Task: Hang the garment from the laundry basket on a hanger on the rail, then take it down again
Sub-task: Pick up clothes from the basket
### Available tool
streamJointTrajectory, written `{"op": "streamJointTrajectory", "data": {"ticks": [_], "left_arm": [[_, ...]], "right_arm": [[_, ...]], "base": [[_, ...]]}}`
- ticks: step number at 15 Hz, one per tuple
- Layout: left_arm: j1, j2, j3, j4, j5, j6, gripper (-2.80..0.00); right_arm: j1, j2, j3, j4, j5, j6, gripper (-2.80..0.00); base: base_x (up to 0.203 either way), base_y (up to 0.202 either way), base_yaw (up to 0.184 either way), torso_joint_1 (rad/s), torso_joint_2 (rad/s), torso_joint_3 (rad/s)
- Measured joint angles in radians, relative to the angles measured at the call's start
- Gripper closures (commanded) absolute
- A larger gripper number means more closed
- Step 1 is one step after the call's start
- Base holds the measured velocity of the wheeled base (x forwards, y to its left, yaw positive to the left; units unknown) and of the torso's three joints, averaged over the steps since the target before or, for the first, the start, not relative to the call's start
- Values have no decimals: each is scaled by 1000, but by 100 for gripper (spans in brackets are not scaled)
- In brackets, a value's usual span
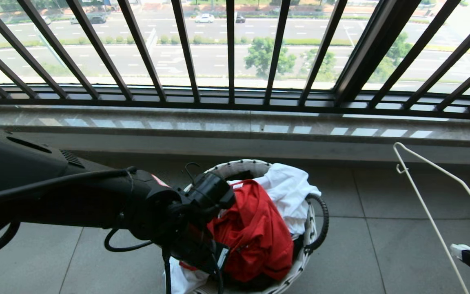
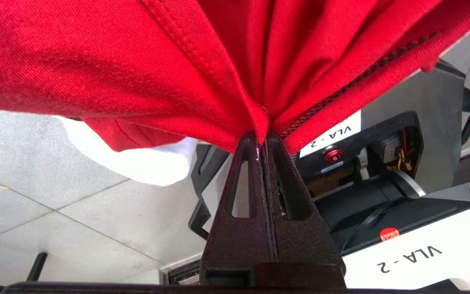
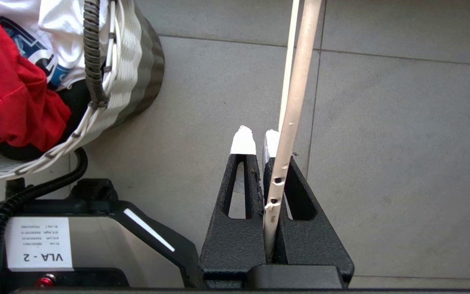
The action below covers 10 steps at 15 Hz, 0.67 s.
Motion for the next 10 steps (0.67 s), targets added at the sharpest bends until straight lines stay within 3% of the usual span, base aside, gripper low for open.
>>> {"op": "streamJointTrajectory", "data": {"ticks": [3,10], "left_arm": [[-60,-73,76,2,1,-52,0],[-83,-104,160,-1,5,-60,0]], "right_arm": [[0,1,0,-1,0,0,0],[0,2,1,0,0,0,0]], "base": [[0,0,0,0,0,0],[0,0,0,0,0,0]]}}
